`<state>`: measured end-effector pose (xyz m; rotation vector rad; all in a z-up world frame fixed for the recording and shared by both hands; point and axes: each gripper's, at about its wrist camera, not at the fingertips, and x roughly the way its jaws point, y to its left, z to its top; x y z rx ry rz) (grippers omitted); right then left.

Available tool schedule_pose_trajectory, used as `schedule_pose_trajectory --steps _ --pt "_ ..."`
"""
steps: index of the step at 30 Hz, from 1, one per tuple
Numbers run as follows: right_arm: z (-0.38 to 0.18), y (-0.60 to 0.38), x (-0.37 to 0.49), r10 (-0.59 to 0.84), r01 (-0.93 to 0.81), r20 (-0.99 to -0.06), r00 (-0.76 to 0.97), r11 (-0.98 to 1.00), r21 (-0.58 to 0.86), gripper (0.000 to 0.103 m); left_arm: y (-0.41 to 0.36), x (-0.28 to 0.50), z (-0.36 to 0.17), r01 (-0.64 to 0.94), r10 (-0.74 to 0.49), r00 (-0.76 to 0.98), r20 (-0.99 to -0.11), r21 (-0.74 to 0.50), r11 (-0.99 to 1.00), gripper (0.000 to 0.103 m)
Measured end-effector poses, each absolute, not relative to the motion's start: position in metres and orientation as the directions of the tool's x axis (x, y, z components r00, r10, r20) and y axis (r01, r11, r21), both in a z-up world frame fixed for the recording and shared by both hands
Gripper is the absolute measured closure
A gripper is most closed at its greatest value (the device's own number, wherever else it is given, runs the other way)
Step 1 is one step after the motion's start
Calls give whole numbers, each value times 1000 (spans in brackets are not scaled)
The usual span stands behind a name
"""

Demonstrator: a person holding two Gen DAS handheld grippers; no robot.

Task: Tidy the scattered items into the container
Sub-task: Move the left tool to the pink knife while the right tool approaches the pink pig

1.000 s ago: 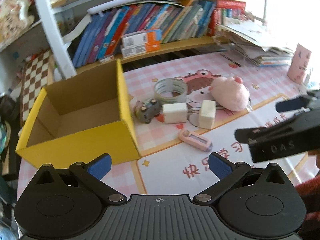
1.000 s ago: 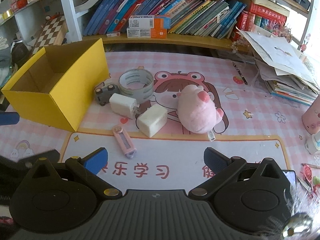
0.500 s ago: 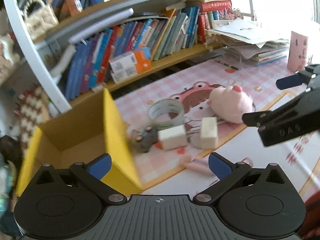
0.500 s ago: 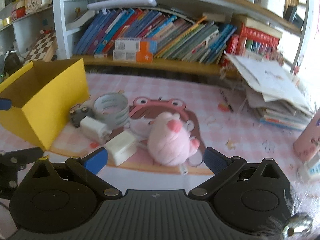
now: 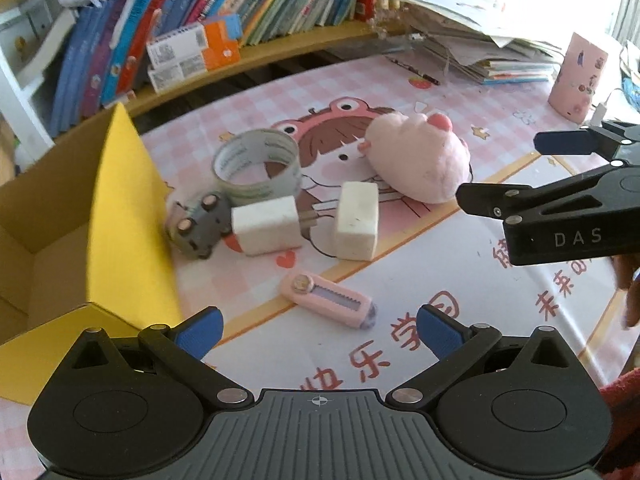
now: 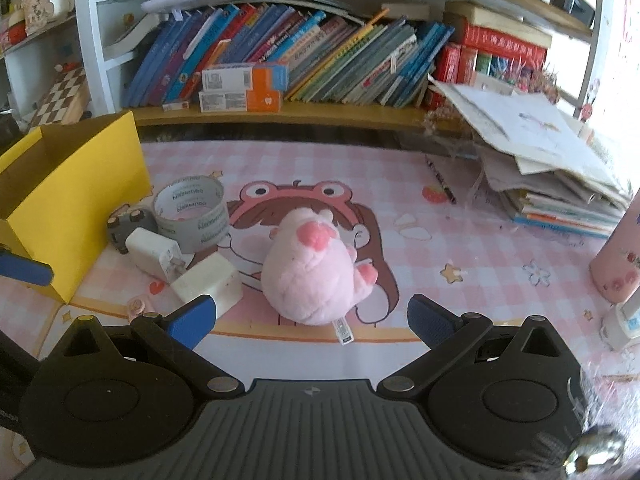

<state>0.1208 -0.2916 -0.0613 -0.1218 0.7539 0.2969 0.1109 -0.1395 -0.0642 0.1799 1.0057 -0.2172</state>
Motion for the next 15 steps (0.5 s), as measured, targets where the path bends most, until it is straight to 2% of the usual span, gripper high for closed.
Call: schedule_pose_trajectory --steps 2,7,9,15 --pt "-64 -291 124 221 -313 -702 677 950 -3 2 -141 114 -69 270 -115 508 -854 30 963 1" --pt "-67 -286 130 218 -345 -702 678 938 -43 6 -143 123 -81 293 -171 517 -839 -14 956 20" --pt "-69 -284 134 225 -359 -706 671 932 -44 9 -145 124 -86 297 -162 534 -830 5 955 20" --pt "-76 -281 145 238 -384 -717 655 922 -45 9 -143 132 -97 238 -121 538 -835 13 971 20"
